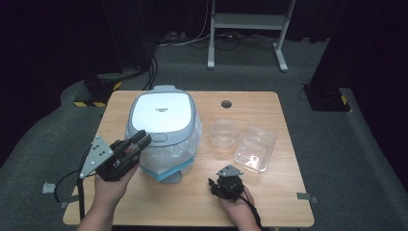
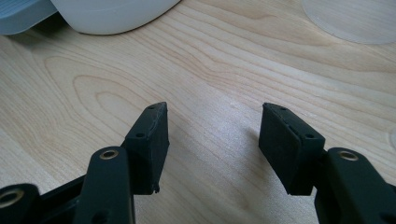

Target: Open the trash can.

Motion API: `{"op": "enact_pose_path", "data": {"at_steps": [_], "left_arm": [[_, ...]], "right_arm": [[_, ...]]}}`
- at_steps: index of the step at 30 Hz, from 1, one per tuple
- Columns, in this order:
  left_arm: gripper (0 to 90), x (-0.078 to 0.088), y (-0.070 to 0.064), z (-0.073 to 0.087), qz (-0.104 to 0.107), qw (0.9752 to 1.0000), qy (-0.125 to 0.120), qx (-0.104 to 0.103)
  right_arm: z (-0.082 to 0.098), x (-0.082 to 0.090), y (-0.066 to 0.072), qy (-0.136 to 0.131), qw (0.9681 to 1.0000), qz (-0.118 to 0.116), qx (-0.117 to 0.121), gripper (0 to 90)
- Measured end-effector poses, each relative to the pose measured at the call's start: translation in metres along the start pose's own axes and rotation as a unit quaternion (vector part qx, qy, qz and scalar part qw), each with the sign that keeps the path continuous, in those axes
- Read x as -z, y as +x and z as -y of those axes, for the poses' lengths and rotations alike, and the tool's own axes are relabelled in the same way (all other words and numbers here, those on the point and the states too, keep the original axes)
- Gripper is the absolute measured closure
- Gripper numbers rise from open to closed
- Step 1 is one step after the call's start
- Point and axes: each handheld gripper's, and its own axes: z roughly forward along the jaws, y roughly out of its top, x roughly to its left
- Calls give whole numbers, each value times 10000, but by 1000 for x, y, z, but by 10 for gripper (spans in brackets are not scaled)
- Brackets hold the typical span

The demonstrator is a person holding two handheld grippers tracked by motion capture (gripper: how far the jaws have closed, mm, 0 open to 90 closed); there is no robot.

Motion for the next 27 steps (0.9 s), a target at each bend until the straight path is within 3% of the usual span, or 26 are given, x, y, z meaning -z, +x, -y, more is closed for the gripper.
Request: {"op": "enact_pose_path", "data": {"at_steps": [10, 22, 27], "left_arm": [[879, -12, -9, 2, -51, 9998, 159, -100], [878, -20, -11, 4, -24, 9995, 316, -84], [870, -21, -15, 5, -103, 9993, 305, -189]], "right_arm": [[0, 0, 0, 5, 10000, -17, 9, 424], [0, 0, 0, 0, 10000, -19, 22, 424], [0, 0, 0, 4, 10000, -19, 13, 424]]}}
